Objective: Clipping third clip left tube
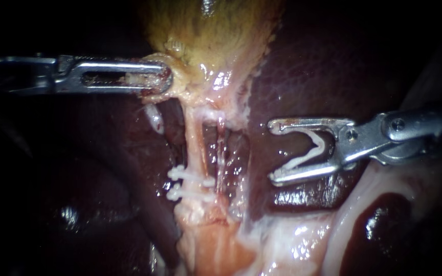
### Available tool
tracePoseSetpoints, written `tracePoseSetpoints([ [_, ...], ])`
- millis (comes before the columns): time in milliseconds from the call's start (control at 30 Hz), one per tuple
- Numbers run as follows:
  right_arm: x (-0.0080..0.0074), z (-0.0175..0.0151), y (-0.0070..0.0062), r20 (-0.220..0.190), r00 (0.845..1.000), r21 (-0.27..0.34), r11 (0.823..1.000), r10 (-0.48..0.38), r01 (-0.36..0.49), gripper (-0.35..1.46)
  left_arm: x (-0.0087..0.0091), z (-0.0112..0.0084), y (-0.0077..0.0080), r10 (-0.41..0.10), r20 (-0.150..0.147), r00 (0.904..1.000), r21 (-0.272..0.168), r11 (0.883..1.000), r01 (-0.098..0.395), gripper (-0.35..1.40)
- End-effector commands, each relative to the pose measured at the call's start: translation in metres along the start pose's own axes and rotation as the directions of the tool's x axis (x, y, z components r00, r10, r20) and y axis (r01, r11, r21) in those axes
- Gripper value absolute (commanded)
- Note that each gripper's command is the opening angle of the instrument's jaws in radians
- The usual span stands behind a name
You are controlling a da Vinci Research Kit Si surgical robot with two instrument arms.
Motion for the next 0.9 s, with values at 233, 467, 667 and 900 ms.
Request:
tracePoseSetpoints([
  [233,0.0002,0.0004,0.0,-0.001,1.0,0.007,1.0,0.001,-0.001,0.5,0.0034,-0.0056,0.003,-0.023,-0.019,0.9996,-0.014,1.0,0.023,-0.35],
  [467,0.0014,0.0021,-0.0002,-0.009,1.0,0.031,1.0,0.003,-0.003,0.5,0.0043,-0.008,0.0038,-0.024,-0.036,0.9991,-0.007,1.0,0.024,-0.35],
  [667,0.004,0.0064,-0.0003,-0.034,0.996,0.057,0.995,0.079,-0.077,0.5,0.0038,-0.0074,0.0035,-0.021,-0.039,0.999,-0.004,1.0,0.021,-0.35],
  [900,0.0054,0.0109,0.0012,-0.044,0.983,0.071,0.982,0.177,-0.174,0.5,0.0036,-0.0071,0.0035,-0.02,-0.04,0.999,-0.002,1.0,0.02,-0.35],
])
